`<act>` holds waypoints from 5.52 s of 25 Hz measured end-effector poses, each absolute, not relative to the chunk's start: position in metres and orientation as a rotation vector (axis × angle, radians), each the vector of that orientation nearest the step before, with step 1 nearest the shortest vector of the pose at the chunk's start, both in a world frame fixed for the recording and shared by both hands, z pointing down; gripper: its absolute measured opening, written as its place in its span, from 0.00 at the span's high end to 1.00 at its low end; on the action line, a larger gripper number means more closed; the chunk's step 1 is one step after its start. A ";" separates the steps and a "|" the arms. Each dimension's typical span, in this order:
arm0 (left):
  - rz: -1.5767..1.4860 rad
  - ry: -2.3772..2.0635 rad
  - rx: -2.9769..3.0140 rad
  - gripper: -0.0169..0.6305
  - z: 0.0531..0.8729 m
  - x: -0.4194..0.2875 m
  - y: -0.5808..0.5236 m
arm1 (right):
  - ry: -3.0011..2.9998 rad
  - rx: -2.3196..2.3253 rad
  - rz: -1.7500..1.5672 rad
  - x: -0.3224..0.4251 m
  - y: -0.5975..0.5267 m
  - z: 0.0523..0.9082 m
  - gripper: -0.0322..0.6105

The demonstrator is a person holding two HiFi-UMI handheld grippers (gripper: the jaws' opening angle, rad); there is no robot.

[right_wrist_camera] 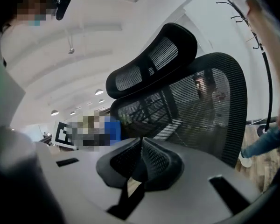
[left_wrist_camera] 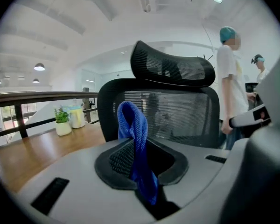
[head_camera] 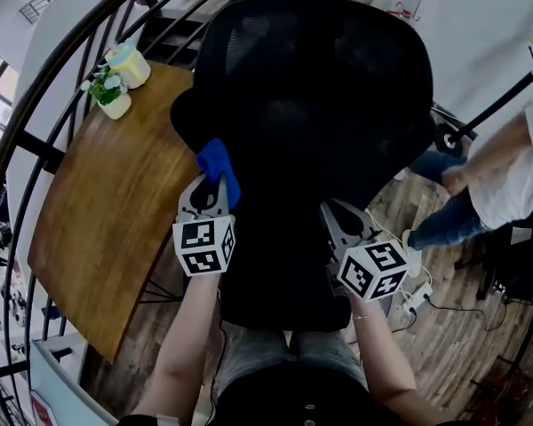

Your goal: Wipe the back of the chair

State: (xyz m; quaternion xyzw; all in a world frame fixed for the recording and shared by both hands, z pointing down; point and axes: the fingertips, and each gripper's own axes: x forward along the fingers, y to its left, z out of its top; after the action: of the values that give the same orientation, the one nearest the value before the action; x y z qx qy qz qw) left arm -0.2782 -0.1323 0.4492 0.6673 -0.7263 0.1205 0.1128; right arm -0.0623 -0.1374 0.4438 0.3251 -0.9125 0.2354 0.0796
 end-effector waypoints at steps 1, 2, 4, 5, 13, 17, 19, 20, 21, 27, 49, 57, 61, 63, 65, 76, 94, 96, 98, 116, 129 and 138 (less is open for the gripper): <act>0.349 -2.152 1.938 0.88 0.449 -0.287 -0.132 | -2.727 0.967 0.704 -0.065 -0.138 0.445 0.90; 0.346 -2.173 1.918 0.88 0.448 -0.296 -0.132 | -2.725 0.961 0.704 -0.067 -0.138 0.446 0.90; 0.344 -2.218 1.874 0.88 0.447 -0.310 -0.132 | -2.720 0.954 0.702 -0.071 -0.139 0.448 0.90; 0.348 -2.240 1.853 0.88 0.447 -0.316 -0.132 | -2.716 0.952 0.700 -0.071 -0.140 0.448 0.90; 0.398 -2.228 1.813 0.88 0.466 -0.322 -0.144 | -2.683 0.990 0.703 -0.056 -0.146 0.455 0.90; 0.400 -2.200 1.836 0.88 0.470 -0.310 -0.154 | -2.668 1.021 0.717 -0.044 -0.150 0.459 0.90; 0.397 -2.192 1.843 0.88 0.471 -0.304 -0.158 | -2.665 1.034 0.719 -0.039 -0.150 0.460 0.90; 0.394 -2.188 1.846 0.88 0.471 -0.300 -0.159 | -2.665 1.041 0.719 -0.036 -0.151 0.460 0.90; 0.391 -2.185 1.849 0.88 0.471 -0.297 -0.160 | -2.664 1.048 0.720 -0.033 -0.151 0.460 0.90; 0.393 -2.155 1.883 0.88 0.470 -0.275 -0.171 | -2.660 1.093 0.731 -0.015 -0.157 0.459 0.90; 0.418 -1.996 2.077 0.88 0.468 -0.171 -0.194 | -2.641 1.219 0.756 0.049 -0.173 0.461 0.90; 0.423 -1.893 2.176 0.88 0.469 -0.120 -0.203 | -2.630 1.262 0.765 0.069 -0.176 0.462 0.90; 0.432 -1.835 2.233 0.88 0.469 -0.091 -0.211 | -2.624 1.297 0.774 0.083 -0.180 0.463 0.90; 0.443 -1.806 2.262 0.88 0.470 -0.077 -0.215 | -2.621 1.314 0.781 0.089 -0.182 0.464 0.90; 0.452 -1.780 2.291 0.88 0.471 -0.064 -0.218 | -2.620 1.327 0.786 0.094 -0.183 0.465 0.90; 0.473 -1.632 2.417 0.88 0.474 0.009 -0.232 | -2.576 1.431 0.820 0.135 -0.184 0.471 0.90; 0.540 -1.329 2.588 0.88 0.487 0.104 -0.243 | -2.516 1.586 0.865 0.186 -0.182 0.478 0.90; 0.536 -1.280 2.601 0.88 0.486 0.109 -0.239 | -2.517 1.585 0.869 0.187 -0.181 0.479 0.90; 0.531 -1.257 2.611 0.88 0.485 0.110 -0.234 | -2.517 1.581 0.873 0.185 -0.179 0.480 0.90; 0.526 -1.572 2.428 0.88 0.477 -0.034 -0.162 | -2.633 1.226 0.863 0.067 -0.150 0.481 0.90; 0.602 -1.932 2.067 0.88 0.512 -0.217 -0.110 | -2.636 0.988 0.821 -0.042 -0.128 0.496 0.90; 0.622 -2.080 1.842 0.88 0.539 -0.290 -0.102 | -2.597 1.010 0.827 -0.050 -0.121 0.507 0.90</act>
State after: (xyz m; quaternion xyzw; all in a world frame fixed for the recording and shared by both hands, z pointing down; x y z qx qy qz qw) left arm -0.2897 -0.1022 0.5388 0.6401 -0.7225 0.2161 0.1466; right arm -0.0502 -0.1214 0.5074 0.3450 -0.8874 0.2826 0.1172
